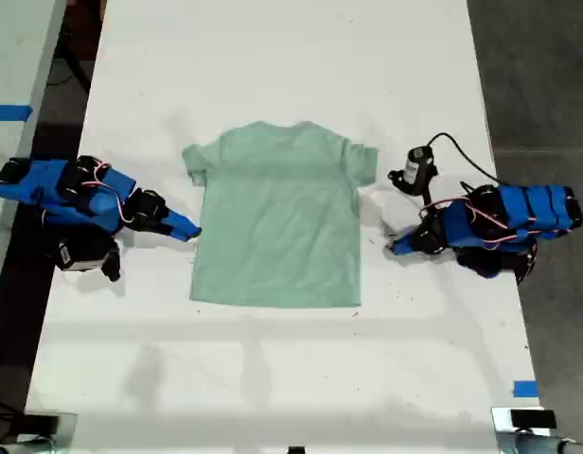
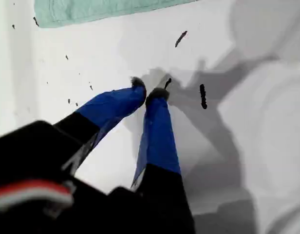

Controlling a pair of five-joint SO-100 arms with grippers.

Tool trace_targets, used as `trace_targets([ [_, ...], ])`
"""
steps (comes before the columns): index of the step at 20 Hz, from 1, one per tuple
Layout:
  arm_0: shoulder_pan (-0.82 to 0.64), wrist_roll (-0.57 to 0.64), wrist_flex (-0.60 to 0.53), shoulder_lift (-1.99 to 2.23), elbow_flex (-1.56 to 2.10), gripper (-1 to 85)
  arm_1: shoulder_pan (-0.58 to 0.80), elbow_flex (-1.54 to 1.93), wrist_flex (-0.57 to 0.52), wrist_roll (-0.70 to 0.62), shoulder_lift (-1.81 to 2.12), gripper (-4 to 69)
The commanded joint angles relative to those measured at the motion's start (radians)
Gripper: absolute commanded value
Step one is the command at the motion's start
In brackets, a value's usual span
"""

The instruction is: Fold t shirt

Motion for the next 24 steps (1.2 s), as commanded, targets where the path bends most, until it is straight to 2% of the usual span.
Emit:
trace_targets([
  [1,0.005,0.008,0.002,0.008,0.04,11.3,0.304,0.054,-0.035,-0.008,0.012,8.5],
  [21,0.005,0.008,0.002,0.008,0.04,11.3,0.318,0.054,-0.035,0.0,0.012,7.7],
  [23,0.005,0.008,0.002,0.008,0.04,11.3,0.345,0.064,-0.081,0.327,0.014,9.3],
  [24,0.005,0.008,0.002,0.008,0.04,11.3,0.402,0.063,-0.181,0.268,0.014,12.8],
])
